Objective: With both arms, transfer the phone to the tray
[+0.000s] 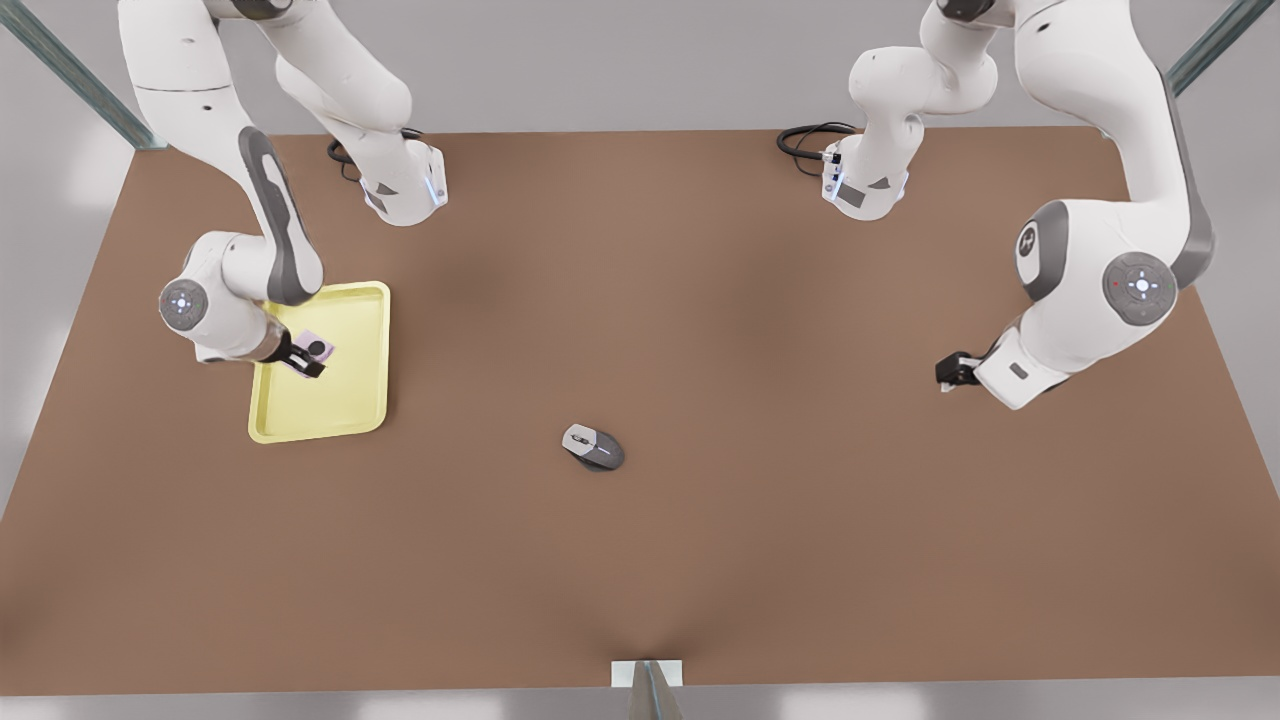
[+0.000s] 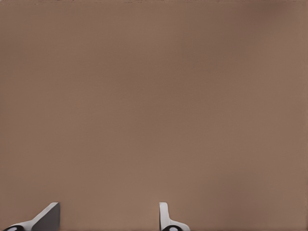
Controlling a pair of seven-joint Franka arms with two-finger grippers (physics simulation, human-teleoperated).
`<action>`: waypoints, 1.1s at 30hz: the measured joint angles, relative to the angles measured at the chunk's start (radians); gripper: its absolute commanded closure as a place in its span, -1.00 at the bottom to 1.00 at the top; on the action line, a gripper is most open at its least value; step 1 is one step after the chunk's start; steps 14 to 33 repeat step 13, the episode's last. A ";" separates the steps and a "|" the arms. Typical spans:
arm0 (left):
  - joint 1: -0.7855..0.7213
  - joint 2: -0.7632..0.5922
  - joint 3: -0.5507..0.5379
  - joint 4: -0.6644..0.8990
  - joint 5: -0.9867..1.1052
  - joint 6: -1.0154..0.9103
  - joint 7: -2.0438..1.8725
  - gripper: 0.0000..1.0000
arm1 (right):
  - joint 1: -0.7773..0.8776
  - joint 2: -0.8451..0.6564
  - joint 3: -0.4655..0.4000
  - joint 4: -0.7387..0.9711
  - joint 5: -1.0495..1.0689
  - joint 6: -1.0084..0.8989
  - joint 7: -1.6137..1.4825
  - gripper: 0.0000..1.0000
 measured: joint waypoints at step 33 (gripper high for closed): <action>-0.004 0.048 -0.050 0.132 -0.012 -0.001 -0.026 -1.00 | 0.304 -0.106 -0.056 0.700 -0.002 -0.365 -0.359 -1.00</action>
